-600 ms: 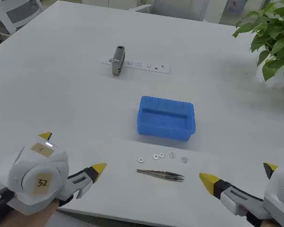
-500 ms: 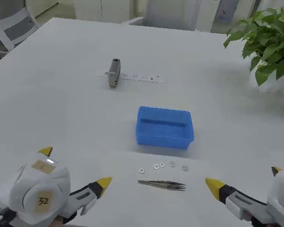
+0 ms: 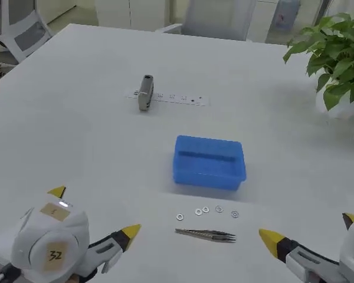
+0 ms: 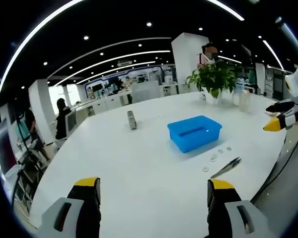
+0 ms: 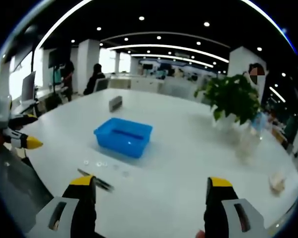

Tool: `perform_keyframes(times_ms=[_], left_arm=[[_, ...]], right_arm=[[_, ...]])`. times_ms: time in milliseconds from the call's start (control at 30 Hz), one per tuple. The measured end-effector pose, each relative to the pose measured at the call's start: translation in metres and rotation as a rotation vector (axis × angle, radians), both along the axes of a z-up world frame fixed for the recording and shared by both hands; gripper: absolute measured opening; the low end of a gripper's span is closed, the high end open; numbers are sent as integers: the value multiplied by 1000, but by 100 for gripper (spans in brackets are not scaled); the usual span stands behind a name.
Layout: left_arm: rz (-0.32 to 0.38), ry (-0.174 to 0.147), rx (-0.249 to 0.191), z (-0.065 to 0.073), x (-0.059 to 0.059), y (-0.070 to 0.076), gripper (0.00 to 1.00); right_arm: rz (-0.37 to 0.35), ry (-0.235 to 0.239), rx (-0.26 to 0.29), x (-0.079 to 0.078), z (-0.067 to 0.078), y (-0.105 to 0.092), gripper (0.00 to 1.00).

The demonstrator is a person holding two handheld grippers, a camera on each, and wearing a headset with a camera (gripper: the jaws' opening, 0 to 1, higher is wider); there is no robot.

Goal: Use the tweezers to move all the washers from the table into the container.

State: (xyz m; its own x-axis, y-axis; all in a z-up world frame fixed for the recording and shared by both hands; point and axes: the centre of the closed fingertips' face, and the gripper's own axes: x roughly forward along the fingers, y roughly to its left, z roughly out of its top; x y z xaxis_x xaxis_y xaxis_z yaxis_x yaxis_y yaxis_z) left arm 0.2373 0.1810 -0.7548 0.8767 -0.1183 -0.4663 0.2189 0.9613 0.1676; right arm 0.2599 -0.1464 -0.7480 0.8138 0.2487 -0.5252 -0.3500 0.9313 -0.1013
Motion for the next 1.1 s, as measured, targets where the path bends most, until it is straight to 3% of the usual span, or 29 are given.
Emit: perform_keyframes(times_ms=[167, 367, 567, 667, 1100], left_arm=[[10, -7, 5, 2, 1, 2, 91], [28, -47, -9, 10, 1, 5, 90], [10, -27, 6, 6, 1, 1, 90], [-14, 2, 22, 0, 0, -2, 90], [-47, 8, 29, -2, -2, -9, 89]], right_arm=[[3, 18, 0, 0, -4, 0, 90], [53, 48, -27, -3, -11, 10, 90], [71, 52, -46, -5, -12, 12, 90], [58, 53, -43, -4, -12, 9, 90], [47, 51, -39, -3, -12, 7, 89]])
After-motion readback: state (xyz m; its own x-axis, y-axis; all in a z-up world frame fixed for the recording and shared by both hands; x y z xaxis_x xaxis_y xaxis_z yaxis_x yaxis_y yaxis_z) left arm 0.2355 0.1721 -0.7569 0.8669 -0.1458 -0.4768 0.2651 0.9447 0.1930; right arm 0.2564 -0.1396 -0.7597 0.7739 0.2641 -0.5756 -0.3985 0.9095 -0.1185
